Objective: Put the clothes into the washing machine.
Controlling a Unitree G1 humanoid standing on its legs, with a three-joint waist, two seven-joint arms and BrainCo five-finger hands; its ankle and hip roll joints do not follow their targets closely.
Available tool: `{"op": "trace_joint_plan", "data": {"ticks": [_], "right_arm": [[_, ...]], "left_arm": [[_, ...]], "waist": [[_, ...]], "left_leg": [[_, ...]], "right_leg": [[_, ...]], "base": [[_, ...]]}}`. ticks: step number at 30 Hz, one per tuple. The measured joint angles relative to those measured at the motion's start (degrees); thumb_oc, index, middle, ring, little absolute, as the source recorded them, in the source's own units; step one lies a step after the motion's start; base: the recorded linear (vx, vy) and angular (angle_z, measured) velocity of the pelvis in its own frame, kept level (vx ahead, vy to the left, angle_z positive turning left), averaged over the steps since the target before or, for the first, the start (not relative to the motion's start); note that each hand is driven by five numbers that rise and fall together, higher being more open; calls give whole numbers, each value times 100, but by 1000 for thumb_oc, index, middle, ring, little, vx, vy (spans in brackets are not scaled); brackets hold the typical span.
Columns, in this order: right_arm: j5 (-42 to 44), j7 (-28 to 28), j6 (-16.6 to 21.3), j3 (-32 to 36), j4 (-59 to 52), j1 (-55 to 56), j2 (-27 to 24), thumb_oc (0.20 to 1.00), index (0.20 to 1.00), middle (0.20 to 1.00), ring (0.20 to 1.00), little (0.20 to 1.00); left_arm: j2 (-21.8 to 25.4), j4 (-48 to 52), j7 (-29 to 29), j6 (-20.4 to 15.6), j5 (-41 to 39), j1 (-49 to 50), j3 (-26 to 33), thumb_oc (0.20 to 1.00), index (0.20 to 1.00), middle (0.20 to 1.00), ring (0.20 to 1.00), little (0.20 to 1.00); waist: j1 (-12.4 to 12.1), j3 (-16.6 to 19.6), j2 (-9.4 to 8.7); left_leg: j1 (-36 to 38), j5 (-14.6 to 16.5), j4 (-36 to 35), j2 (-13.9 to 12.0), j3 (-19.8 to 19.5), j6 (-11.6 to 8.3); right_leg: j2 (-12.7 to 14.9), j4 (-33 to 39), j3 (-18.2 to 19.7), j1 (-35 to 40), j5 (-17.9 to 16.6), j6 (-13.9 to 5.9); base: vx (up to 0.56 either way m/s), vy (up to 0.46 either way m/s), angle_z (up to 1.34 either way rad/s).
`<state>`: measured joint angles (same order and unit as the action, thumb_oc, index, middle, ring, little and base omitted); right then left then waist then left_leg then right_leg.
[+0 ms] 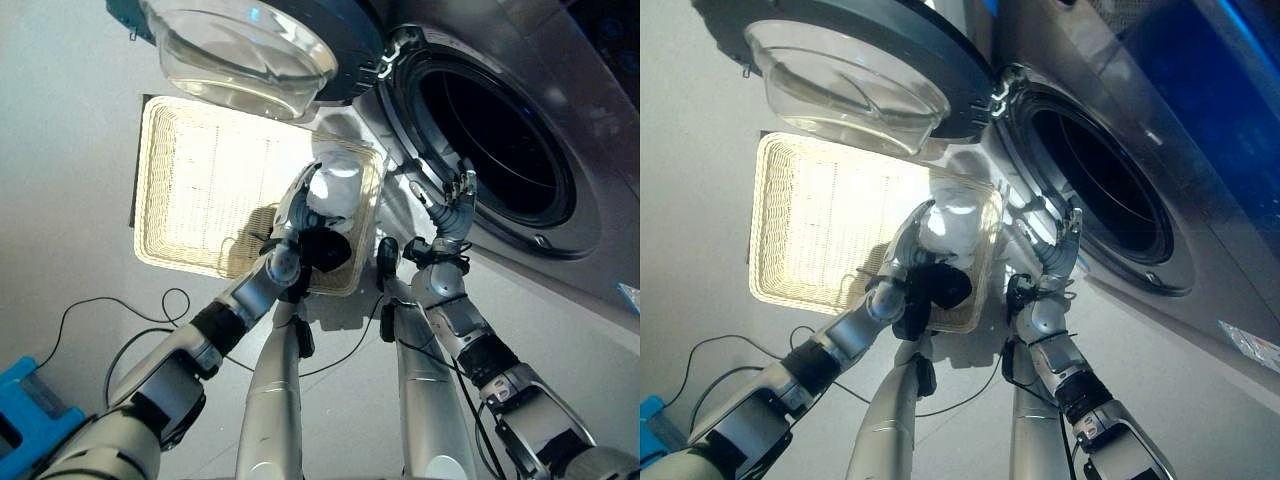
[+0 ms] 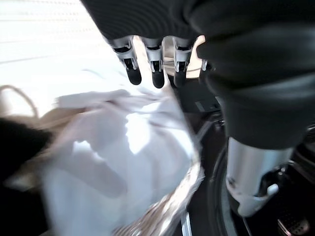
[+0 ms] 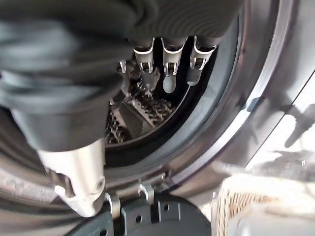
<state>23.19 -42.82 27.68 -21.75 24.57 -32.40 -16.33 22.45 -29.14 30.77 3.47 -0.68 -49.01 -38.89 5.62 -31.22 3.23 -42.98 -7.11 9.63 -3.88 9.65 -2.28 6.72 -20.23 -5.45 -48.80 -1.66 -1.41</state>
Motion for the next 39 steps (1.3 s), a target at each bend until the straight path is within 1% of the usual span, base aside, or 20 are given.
{"op": "trace_joint_plan", "data": {"ticks": [1,2,7,9,10,11,12,14,17,21,22,23,26,29,32,34,36,37,38,39], "right_arm": [[1,15,3,-21,50,-13,-19,1000,1000,1000,1000,1000],[3,53,3,-64,77,-37,-42,1000,1000,1000,1000,1000],[3,61,3,-152,54,-241,-52,1000,1000,1000,1000,1000],[4,77,4,-159,46,-303,-57,1000,1000,1000,1000,1000],[7,103,4,-169,44,-331,-60,1000,1000,1000,1000,1000],[7,103,4,-169,44,-331,-60,1000,1000,1000,1000,1000],[73,103,15,-196,43,-357,-50,1000,1000,1000,1000,1000],[134,102,47,-214,42,-383,-29,1000,1000,1000,1000,1000],[319,95,84,-314,47,-461,-9,1000,1000,1000,1000,1000],[349,37,170,-367,47,-443,-11,1000,1000,1000,1000,1000],[350,33,204,-367,49,-465,-7,1000,1000,1000,1000,1000],[415,-8,253,-380,62,-431,5,1000,1000,1000,1000,1000],[559,-17,372,-382,62,-463,7,1000,1000,1000,1000,1000],[610,-14,479,-393,74,-529,4,1000,1000,1000,1000,1000],[704,-8,542,-396,61,-463,56,1000,1000,1000,1000,1000],[773,-3,597,-387,37,-479,82,1000,1000,1000,1000,1000],[794,0,636,-385,-1,-507,95,1000,1000,1000,1000,1000],[803,0,646,-374,-18,-534,99,1000,1000,1000,1000,1000],[827,1,644,-371,-16,-524,109,1000,1000,1000,1000,1000],[858,10,645,-380,-13,-564,126,1000,1000,1000,1000,1000]], "left_arm": [[-29,-80,68,21,7,-104,-2,1000,1000,1000,1000,1000],[-110,-309,118,135,3,-248,-31,1000,1000,1000,1000,1000],[-299,-857,203,408,141,-541,-48,1000,1000,1000,1000,1000],[-374,-1013,200,491,235,-625,-51,1000,1000,1000,1000,1000],[-455,-1228,182,615,243,-713,-64,1000,1000,1000,1000,1000],[-455,-1228,182,615,243,-713,-64,1000,1000,1000,1000,1000],[-571,-1670,138,840,455,-917,-143,1000,1000,1000,1000,1000],[-617,-1923,66,1050,496,-1108,-169,1000,1000,1000,1000,1000],[-590,-2326,-74,1469,494,-1411,-273,1000,1000,1000,1000,1000],[-631,-2624,-95,1725,485,-1493,-291,1000,1000,1000,1000,1000],[-612,-2622,-79,1757,489,-1511,-290,1000,1000,1000,1000,1000],[-649,-2724,12,1796,496,-1513,-301,1000,1000,1000,1000,1000],[-726,-2892,77,1991,533,-1501,-338,1000,1000,1000,1000,1000],[-725,-2973,188,2042,656,-1518,-481,1000,1000,1000,1000,1000],[-714,-3104,193,2121,688,-1537,-500,1000,1000,1000,1000,1000],[-720,-3134,147,2252,767,-1567,-590,1000,1000,1000,1000,1000],[-724,-3136,66,2449,897,-1657,-738,1000,1000,1000,1000,1000],[-746,-3133,50,2511,1024,-1784,-740,890,890,890,890,890],[-769,-3109,12,2566,1121,-1800,-755,718,718,718,718,718],[-792,-3110,-42,2583,1134,-1790,-760,476,476,476,476,476]], "waist": [[63,1,-2],[139,2,-4],[291,7,-15],[301,7,-16],[322,7,-17],[322,7,-17],[325,28,-60],[360,38,-98],[459,37,-201],[468,61,-301],[469,64,-326],[471,80,-354],[457,85,-374],[439,98,-396],[442,143,-476],[446,160,-502],[444,304,-507],[423,303,-510],[407,302,-510],[344,302,-508]], "left_leg": [[-1,13,1,-22,8,-16],[-13,18,4,-58,31,-25],[-144,37,87,-116,45,-52],[-180,38,94,-137,73,-56],[-184,45,95,-145,87,-66],[-184,45,95,-145,87,-66],[-207,62,107,-152,117,-83],[-292,68,133,-172,120,-91],[-413,83,179,-213,127,-112],[-421,127,221,-251,153,-152],[-445,161,245,-267,153,-163],[-465,155,279,-288,149,-162],[-477,164,302,-299,135,-168],[-543,167,341,-322,115,-172],[-564,199,380,-354,94,-189],[-580,194,381,-358,94,-186],[-837,191,428,-362,98,-180],[-940,170,412,-363,93,-167],[-949,165,416,-366,87,-170],[-946,153,416,-366,87,-171]], "right_leg": [[-31,33,15,0,-28,11],[-67,53,18,-4,-43,25],[-124,54,39,-116,-64,55],[-143,59,57,-165,-71,65],[-153,65,69,-176,-72,65],[-153,65,69,-176,-72,65],[-171,64,118,-218,-72,66],[-187,64,122,-292,-81,77],[-229,64,129,-408,-95,97],[-266,67,132,-431,-102,110],[-276,72,134,-445,-75,76],[-293,79,118,-449,-114,128],[-302,106,97,-427,-125,143],[-314,139,61,-452,-144,165],[-333,157,40,-438,-122,134],[-333,164,29,-441,-139,160],[-330,143,22,-680,-142,161],[-329,138,10,-789,-171,177],[-331,138,9,-793,-166,170],[-324,133,-1,-791,-179,190]], "base": [[6,-28,-10],[8,-26,-10],[10,-29,-6],[-1,-25,-5],[-1,-27,-4],[-6,-46,-9],[-10,-30,-8],[-17,-37,-6],[23,-40,-4],[-2,-53,-9],[-1,-43,-4],[-5,-47,-5],[-23,-53,0],[41,-51,0],[-13,-6,0],[-40,-15,3],[0,0,0],[49,-4,2],[50,3,2],[48,5,0]]}}
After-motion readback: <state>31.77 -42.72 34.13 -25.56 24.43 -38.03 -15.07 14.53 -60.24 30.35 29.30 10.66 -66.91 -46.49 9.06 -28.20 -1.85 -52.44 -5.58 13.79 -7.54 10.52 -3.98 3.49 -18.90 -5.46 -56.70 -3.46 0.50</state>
